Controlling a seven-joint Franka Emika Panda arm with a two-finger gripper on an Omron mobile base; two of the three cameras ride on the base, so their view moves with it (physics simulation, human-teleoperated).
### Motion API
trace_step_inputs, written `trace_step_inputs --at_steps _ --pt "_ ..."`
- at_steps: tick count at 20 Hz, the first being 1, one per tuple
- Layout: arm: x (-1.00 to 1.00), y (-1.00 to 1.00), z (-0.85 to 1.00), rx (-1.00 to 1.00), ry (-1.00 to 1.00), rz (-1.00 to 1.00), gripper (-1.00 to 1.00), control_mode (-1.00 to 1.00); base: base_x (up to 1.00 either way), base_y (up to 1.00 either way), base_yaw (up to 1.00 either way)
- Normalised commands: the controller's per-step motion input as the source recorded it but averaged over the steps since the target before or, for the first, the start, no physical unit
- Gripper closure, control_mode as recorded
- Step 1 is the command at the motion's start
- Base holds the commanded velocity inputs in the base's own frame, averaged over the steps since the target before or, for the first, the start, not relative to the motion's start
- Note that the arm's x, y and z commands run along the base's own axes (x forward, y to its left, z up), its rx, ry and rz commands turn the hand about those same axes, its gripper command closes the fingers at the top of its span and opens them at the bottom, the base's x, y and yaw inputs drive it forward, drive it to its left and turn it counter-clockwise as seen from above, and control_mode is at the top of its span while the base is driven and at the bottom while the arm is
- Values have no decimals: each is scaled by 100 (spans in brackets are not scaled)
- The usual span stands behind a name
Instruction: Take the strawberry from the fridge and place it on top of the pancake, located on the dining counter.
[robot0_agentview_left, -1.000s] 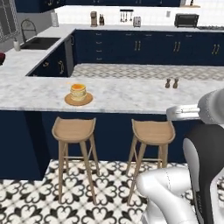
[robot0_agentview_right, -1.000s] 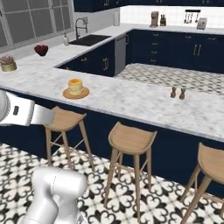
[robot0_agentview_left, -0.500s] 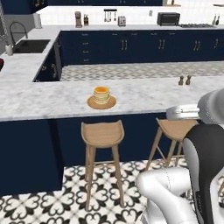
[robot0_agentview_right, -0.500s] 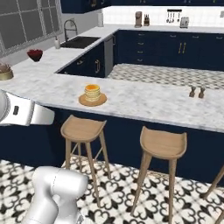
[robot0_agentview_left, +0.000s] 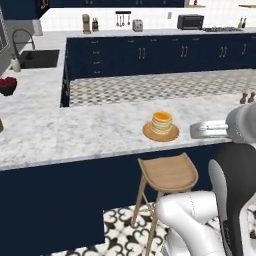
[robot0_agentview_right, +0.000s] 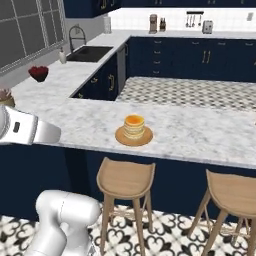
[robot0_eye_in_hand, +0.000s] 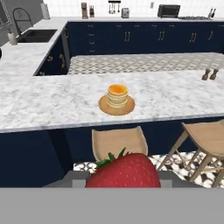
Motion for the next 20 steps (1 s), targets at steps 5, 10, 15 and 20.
trace_step_inputs --at_steps 5,10,15,20 --pt "0 0 0 0 0 0 100 100 91 9 -3" --pt "0 0 0 0 0 0 100 100 -5 -30 5" --pt "0 0 0 0 0 0 100 100 -2 -81 13" --pt "0 0 0 0 0 0 100 100 10 -30 1"
